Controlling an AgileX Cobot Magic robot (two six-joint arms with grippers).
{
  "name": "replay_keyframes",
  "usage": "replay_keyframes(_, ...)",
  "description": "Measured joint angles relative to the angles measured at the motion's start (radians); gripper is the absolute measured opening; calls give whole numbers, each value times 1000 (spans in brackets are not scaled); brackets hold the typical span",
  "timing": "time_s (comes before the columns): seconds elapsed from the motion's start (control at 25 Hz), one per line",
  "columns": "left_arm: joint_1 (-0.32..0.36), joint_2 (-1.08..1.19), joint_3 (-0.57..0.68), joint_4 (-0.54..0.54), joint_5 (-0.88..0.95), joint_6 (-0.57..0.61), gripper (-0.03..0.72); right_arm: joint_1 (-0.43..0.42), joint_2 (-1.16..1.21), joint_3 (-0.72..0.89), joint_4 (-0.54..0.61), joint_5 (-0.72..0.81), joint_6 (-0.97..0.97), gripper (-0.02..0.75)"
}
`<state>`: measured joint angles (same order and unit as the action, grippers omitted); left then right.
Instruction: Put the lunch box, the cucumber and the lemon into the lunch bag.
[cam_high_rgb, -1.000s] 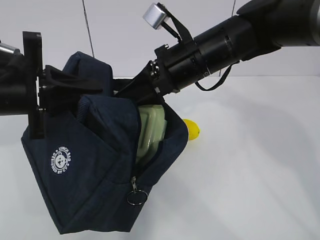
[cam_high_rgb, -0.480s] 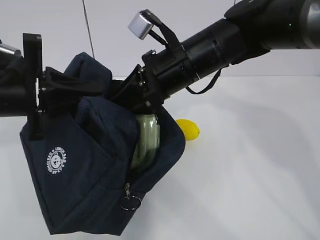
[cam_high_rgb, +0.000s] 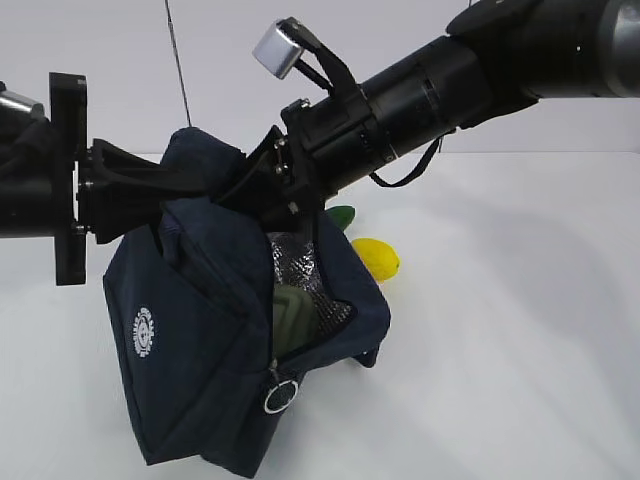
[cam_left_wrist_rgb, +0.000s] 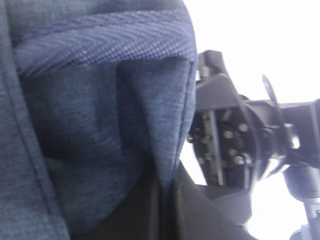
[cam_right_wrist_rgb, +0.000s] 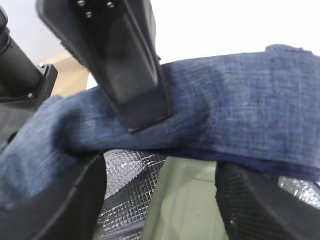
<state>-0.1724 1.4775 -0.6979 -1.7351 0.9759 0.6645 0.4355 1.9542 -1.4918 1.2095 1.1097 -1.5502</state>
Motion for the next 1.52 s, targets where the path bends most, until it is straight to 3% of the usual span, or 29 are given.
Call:
replay_keyframes(0.36, 7, -11, 0, 4, 4, 23, -7, 4, -49, -3, -91, 9, 8, 525)
replay_keyframes(0.8, 203, -131, 0, 127, -13, 14, -7, -27, -94, -9, -102, 7, 51, 526)
replay_keyframes(0.92, 210, -132, 0, 145, -13, 12, -7, -34, -98, -9, -125, -64, 52, 527)
replay_keyframes(1.28, 243, -132, 0, 174, 12, 4, -7, -38, -98, -9, -385, -378, 52, 527)
replay_keyframes(1.52, 248, -132, 0, 174, 22, 4, -7, -38, -33, -9, -501, -496, 41, 527)
